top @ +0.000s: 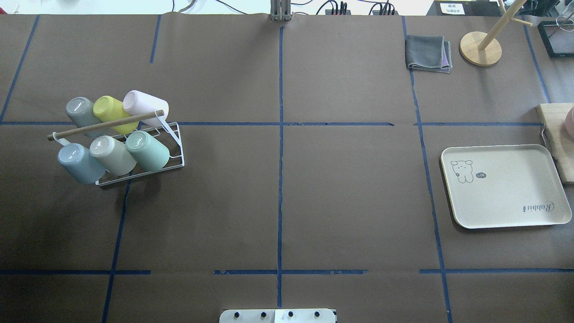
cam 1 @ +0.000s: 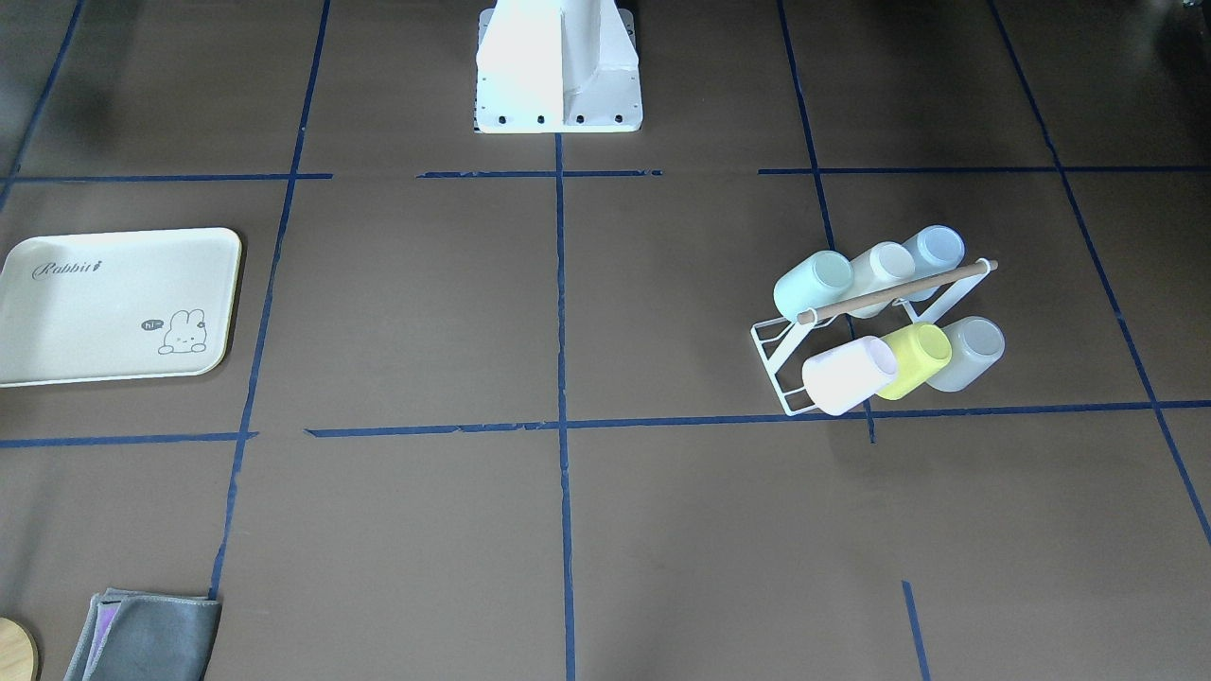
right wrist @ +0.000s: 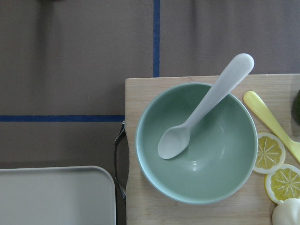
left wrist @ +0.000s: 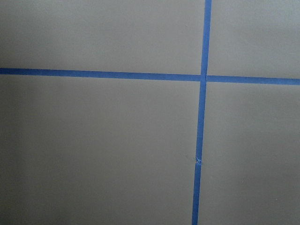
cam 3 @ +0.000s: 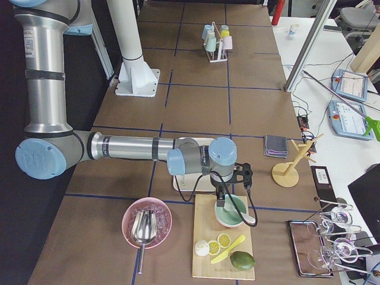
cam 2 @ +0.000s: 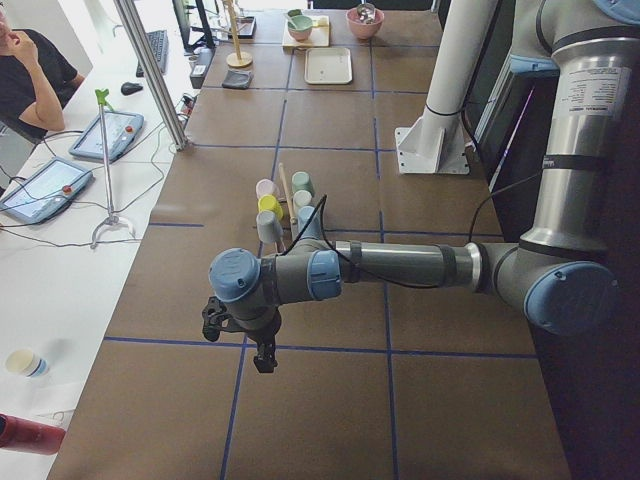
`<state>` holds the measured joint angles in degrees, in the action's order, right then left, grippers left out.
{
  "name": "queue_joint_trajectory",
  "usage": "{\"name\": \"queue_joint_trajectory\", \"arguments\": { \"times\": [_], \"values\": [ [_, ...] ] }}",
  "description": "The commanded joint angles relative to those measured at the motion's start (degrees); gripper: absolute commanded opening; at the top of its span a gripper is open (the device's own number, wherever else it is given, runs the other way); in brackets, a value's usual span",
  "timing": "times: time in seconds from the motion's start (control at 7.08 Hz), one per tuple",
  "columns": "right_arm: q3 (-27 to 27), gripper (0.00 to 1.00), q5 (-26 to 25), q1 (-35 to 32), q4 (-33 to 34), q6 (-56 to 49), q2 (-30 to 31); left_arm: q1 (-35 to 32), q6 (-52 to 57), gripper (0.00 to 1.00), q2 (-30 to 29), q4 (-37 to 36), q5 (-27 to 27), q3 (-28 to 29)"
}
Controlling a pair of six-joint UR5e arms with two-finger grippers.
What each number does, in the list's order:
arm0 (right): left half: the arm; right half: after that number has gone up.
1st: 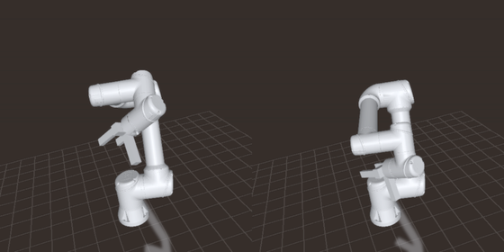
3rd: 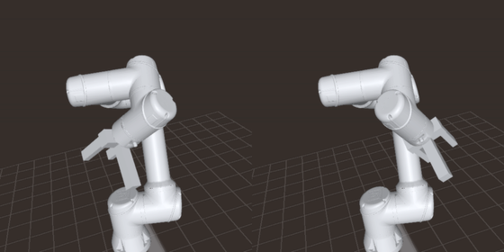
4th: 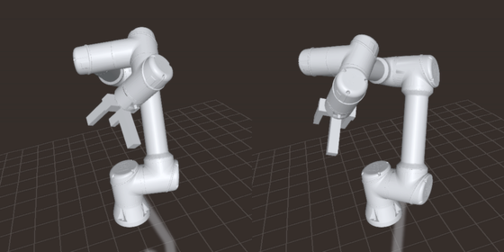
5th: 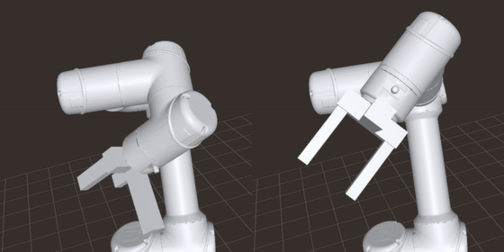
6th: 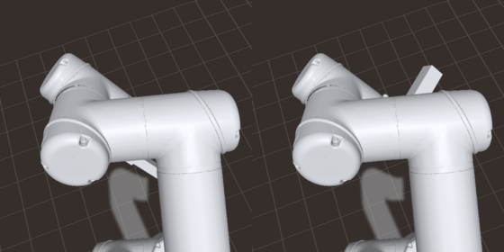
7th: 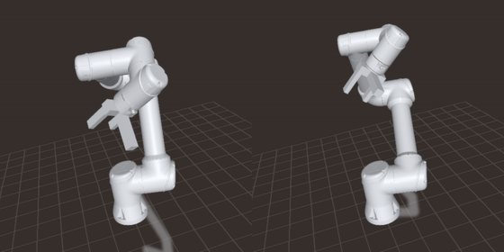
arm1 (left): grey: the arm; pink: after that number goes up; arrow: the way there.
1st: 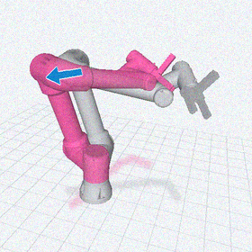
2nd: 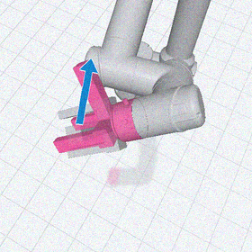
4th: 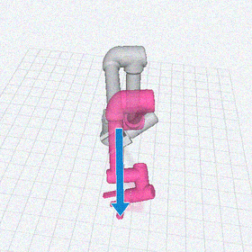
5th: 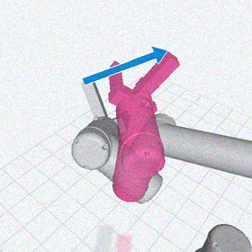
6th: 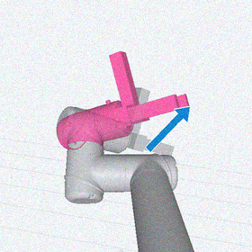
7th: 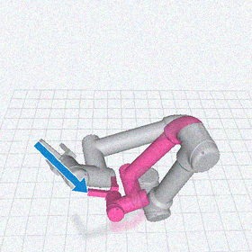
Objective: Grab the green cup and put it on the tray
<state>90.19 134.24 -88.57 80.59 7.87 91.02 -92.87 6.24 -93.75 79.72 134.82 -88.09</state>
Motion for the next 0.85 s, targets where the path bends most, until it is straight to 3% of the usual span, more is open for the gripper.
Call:
{"name": "queue_joint_trajectory", "arguments": {
  "times": [0.0,0.14,0.42,0.71],
  "values": [
    [-0.1,1.0,-0.2,0.7,-0.3,3.2,0.3,0.0,0.0,1.0,0.1,0.0,0.0,-0.6],
    [0.5,1.0,0.0,2.2,-3.7,7.7,1.3,0.0,0.0,1.0,0.4,0.0,0.0,-1.2],
    [0.5,1.0,-0.1,8.3,-19.2,18.0,7.1,0.0,-0.1,1.0,0.6,0.0,-0.1,-2.2],
    [0.3,1.0,-0.5,15.3,-29.5,26.5,10.9,0.0,-0.1,1.0,0.6,0.0,0.0,-2.4]
  ]
}}
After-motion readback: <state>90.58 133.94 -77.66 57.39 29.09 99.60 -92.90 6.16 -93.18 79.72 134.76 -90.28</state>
